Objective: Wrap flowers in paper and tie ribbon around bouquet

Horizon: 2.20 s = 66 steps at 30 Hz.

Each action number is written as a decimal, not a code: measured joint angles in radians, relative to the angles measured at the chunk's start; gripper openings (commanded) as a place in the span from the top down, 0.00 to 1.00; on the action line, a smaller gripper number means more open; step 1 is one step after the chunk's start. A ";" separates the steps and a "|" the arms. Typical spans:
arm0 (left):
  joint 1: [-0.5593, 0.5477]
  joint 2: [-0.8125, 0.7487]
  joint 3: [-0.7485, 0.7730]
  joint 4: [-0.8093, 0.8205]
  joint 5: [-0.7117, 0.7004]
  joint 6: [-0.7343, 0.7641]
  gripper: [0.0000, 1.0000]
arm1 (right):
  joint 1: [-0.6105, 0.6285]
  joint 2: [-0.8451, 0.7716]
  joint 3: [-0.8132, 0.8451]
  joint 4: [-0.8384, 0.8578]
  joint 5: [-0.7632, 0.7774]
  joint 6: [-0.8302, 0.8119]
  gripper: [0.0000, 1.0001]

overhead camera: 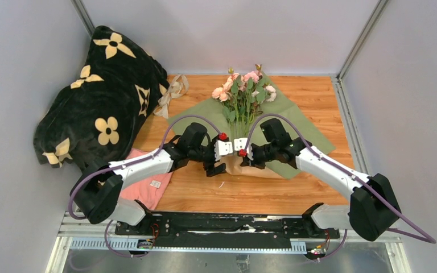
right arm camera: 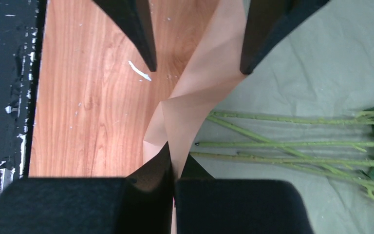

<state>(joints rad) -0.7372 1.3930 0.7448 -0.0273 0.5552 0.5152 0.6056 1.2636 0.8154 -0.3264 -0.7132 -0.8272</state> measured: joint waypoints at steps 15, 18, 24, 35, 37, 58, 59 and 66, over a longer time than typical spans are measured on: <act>0.068 0.013 0.051 0.082 0.191 -0.051 0.13 | 0.000 0.000 0.001 -0.098 -0.073 -0.123 1.00; 0.068 0.063 0.057 0.098 0.226 -0.060 0.26 | 0.000 0.000 0.001 -0.097 -0.072 -0.124 1.00; 0.068 0.101 0.055 0.094 0.267 -0.088 1.00 | 0.000 0.000 0.001 -0.077 -0.052 -0.105 0.74; 0.128 0.101 0.020 0.180 0.097 -0.378 1.00 | 0.000 -0.047 -0.012 0.110 0.157 0.452 0.39; 0.154 0.103 0.010 0.204 0.056 -0.429 1.00 | -0.003 -0.061 -0.032 0.125 0.171 0.539 0.39; 0.207 0.209 -0.001 0.290 -0.143 -0.620 1.00 | -0.129 0.046 -0.279 0.265 0.220 0.975 0.93; 0.208 0.209 -0.001 0.290 -0.146 -0.620 1.00 | -0.132 0.053 -0.279 0.266 0.217 0.975 0.98; 0.213 0.209 0.003 0.282 -0.182 -0.607 0.22 | -0.195 0.084 -0.272 0.282 0.217 1.058 1.00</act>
<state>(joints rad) -0.5243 1.6016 0.7483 0.2550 0.3733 -0.0921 0.4103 1.3479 0.5430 -0.0441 -0.4965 0.2306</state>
